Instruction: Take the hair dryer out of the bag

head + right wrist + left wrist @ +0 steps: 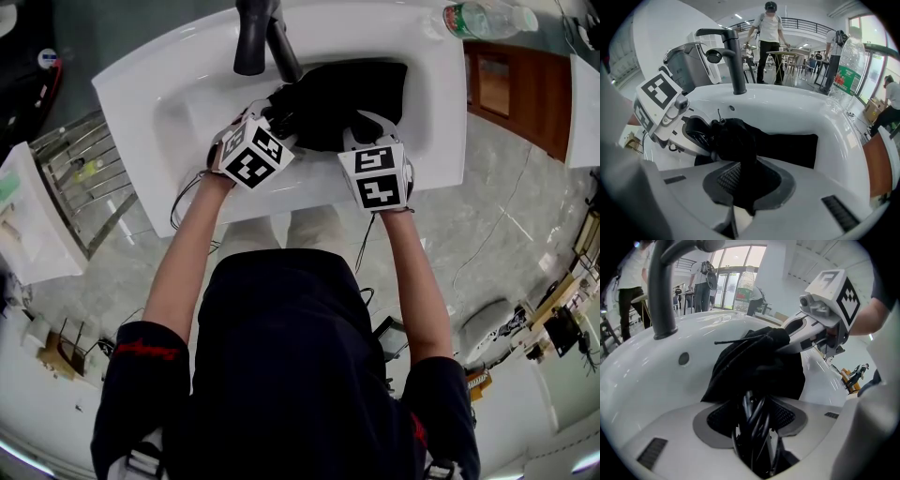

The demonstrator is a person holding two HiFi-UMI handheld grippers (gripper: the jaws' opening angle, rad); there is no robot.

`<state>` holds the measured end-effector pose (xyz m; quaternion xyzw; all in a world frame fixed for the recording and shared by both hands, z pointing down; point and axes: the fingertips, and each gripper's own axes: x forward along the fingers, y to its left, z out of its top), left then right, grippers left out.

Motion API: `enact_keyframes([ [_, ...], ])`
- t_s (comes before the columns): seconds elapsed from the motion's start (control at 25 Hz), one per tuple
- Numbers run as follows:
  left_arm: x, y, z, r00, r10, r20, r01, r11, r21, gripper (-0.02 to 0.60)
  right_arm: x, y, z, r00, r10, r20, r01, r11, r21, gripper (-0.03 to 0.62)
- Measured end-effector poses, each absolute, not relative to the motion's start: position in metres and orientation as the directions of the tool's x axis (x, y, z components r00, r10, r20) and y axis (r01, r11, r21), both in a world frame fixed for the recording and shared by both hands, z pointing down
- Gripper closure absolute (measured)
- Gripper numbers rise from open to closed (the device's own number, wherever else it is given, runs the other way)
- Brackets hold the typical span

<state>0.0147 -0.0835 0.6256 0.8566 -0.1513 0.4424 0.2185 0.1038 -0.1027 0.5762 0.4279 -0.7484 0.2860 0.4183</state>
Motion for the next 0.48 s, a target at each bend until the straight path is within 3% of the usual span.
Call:
enact_keyframes([
  [0.48, 0.0081, -0.0777, 0.6175, 0.575, -0.03, 0.817, -0.432, -0.86, 0.273, 0.364, 0.1021, -0.1057, 0.5805, -0.292, -0.383, 0.876, -0.879, 0.47, -0.088, 0.528],
])
